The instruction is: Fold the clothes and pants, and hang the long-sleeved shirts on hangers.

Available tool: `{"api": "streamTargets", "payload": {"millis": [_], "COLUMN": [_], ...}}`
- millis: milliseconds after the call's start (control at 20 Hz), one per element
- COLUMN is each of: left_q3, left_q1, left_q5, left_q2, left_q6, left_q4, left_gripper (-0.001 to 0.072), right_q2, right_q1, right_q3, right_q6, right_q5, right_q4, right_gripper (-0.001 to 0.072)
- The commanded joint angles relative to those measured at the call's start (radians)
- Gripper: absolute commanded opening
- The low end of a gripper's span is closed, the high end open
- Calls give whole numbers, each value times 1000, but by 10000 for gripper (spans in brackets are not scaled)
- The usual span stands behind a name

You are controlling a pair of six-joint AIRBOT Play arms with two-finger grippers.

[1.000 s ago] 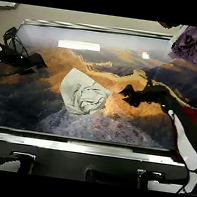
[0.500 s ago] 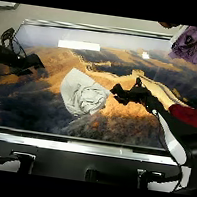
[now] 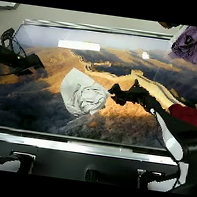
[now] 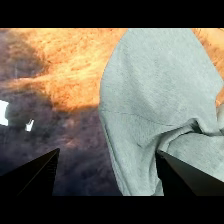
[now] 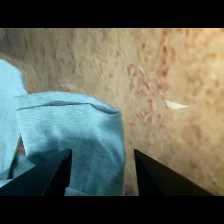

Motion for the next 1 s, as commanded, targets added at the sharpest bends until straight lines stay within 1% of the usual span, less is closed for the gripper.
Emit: {"api": "streamTargets", "payload": {"millis": [0,100,150,200,250,300,350,450,600,650,750,800,850,950], "left_q3": [1,1,1,1,1,1,1,1,-62,-117,-236,-283,-323,-353], "left_q1": [1,1,1,1,1,1,1,6,51,78,108,107,96,62], "left_q5": [2,2,1,1,0,-2,-7,-18,-9,22,101,133,168,223], "left_q2": [0,0,0,1,1,1,1,0,-2,-6,-31,-51,-77,-140], "left_q6": [0,0,0,0,0,0,0,2,47,75,183,231,273,320], "left_q4": [0,0,0,0,0,0,0,-12,-43,-108,-298,-367,-425,-494], "left_gripper": [711,711,711,711,711,711,711,709,707,706,706,707,707,706], "right_q2": [-32,-72,-93,-108,-114,-112,-105,-74,3,28,59,68,73,77], "right_q1": [1,1,1,1,1,1,-3,-4,-3,-3,-2,-2,-2,-2], "right_q3": [51,108,136,154,163,163,163,163,163,163,163,163,163,163], "right_q6": [12,18,18,18,17,6,5,6,8,16,15,14,14,14], "right_q5": [-9,-51,-80,-106,-118,-117,-110,-102,-110,-113,-126,-138,-151,-180], "right_q4": [-6,-6,-10,-19,-26,-27,-32,-58,-153,-182,-201,-203,-205,-209], "right_gripper": [468,467,441,334,211,74,31,31,30,31,31,31,31,31]}}
